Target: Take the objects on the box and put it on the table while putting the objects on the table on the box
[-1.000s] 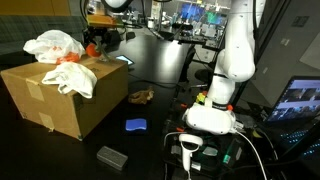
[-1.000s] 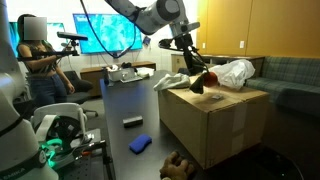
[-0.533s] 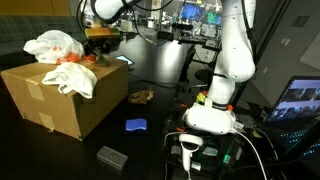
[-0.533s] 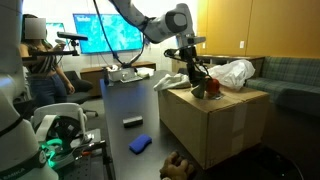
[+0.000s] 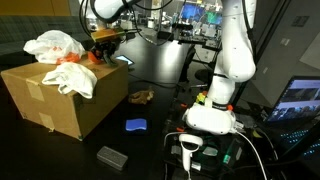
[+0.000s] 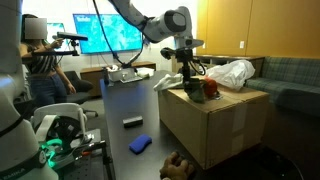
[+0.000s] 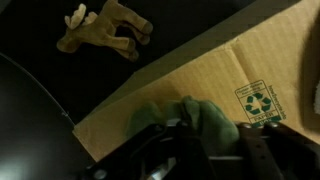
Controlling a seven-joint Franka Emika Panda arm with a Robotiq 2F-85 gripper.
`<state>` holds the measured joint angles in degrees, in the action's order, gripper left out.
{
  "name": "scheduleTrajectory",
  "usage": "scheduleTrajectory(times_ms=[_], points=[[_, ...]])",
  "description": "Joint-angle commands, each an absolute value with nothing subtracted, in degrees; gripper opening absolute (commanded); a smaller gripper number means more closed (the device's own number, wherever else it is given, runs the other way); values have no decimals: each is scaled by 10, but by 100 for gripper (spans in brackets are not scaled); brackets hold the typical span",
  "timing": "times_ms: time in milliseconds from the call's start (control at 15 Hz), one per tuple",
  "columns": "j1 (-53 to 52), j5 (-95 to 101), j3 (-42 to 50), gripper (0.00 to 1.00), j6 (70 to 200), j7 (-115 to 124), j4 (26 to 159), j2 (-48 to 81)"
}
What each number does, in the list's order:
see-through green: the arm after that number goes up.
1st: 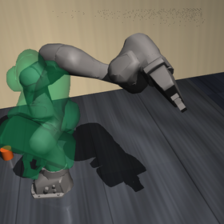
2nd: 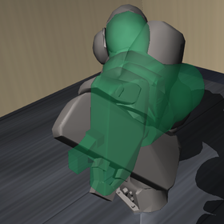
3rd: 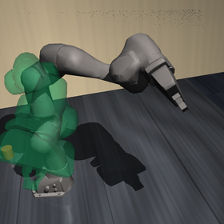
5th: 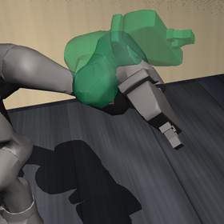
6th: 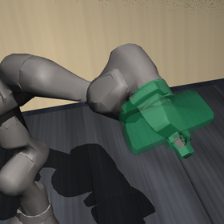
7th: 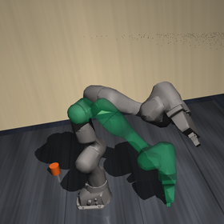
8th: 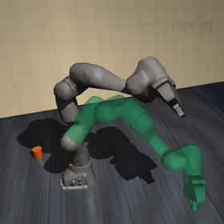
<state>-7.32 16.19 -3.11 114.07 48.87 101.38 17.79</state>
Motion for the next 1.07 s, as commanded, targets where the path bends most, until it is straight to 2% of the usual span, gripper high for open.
scheduleTrajectory(times_ms=[0, 267, 467, 1000], points=[[-85, 160, -24, 51, 1111, 460, 1016, 154], [-93, 166, -29, 82, 1086, 442, 1020, 126], [-102, 174, -36, 100, 1076, 435, 1027, 103], [-105, 117, -67, 100, 1091, 335, 1110, 62]])
